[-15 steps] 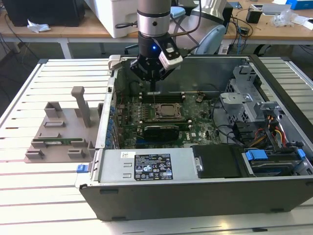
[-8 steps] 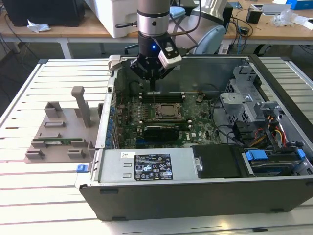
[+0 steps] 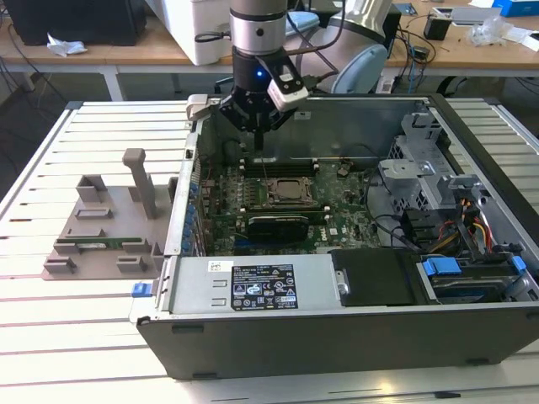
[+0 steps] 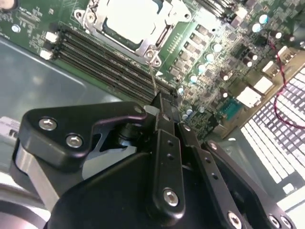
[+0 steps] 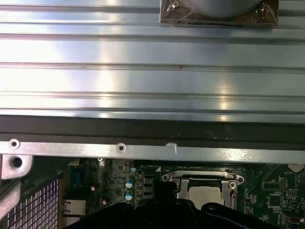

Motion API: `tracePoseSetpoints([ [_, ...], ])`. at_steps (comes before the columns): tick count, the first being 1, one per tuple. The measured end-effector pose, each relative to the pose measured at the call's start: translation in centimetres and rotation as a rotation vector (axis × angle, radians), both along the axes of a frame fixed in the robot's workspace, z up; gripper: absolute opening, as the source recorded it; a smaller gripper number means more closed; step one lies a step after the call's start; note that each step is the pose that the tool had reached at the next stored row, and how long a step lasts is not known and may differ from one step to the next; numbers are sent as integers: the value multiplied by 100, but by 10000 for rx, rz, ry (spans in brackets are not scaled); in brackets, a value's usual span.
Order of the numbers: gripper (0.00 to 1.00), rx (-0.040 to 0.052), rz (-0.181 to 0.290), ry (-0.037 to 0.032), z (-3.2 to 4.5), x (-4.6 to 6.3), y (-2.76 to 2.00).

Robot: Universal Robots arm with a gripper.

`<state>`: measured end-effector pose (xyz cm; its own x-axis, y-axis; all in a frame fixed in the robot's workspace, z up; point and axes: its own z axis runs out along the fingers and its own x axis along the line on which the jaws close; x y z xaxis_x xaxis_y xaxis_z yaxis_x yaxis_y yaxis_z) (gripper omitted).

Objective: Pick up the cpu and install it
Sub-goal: 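Install the first cpu locking lever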

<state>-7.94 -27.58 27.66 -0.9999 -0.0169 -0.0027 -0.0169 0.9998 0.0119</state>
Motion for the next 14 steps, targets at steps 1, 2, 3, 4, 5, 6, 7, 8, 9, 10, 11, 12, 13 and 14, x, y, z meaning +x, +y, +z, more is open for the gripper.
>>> tracePoseSetpoints([
  [1, 11, 9, 1, -4, 18, -2, 0],
  [2, 11, 21, -2, -5, 18, -8, 0],
  [3, 11, 25, -1, -6, 16, -13, 0],
  [4, 11, 24, 0, -4, 12, -23, 0],
  [5, 11, 23, 0, -3, 7, -34, 0],
  [6, 11, 24, 0, -2, -1, -49, 0],
  [7, 11, 26, 0, -3, -15, -63, 0],
  [8, 11, 26, 0, -3, -20, -70, 0],
  [9, 11, 27, 0, -3, -27, -78, 0],
  [10, 11, 27, 0, -2, -36, -85, 0],
  [11, 11, 27, -1, -3, -43, -87, 0],
  [12, 11, 27, 1, -3, -67, -87, 0],
  [13, 11, 27, 0, -4, -83, -82, 0],
  [14, 11, 26, 0, -2, -89, -51, 1],
])
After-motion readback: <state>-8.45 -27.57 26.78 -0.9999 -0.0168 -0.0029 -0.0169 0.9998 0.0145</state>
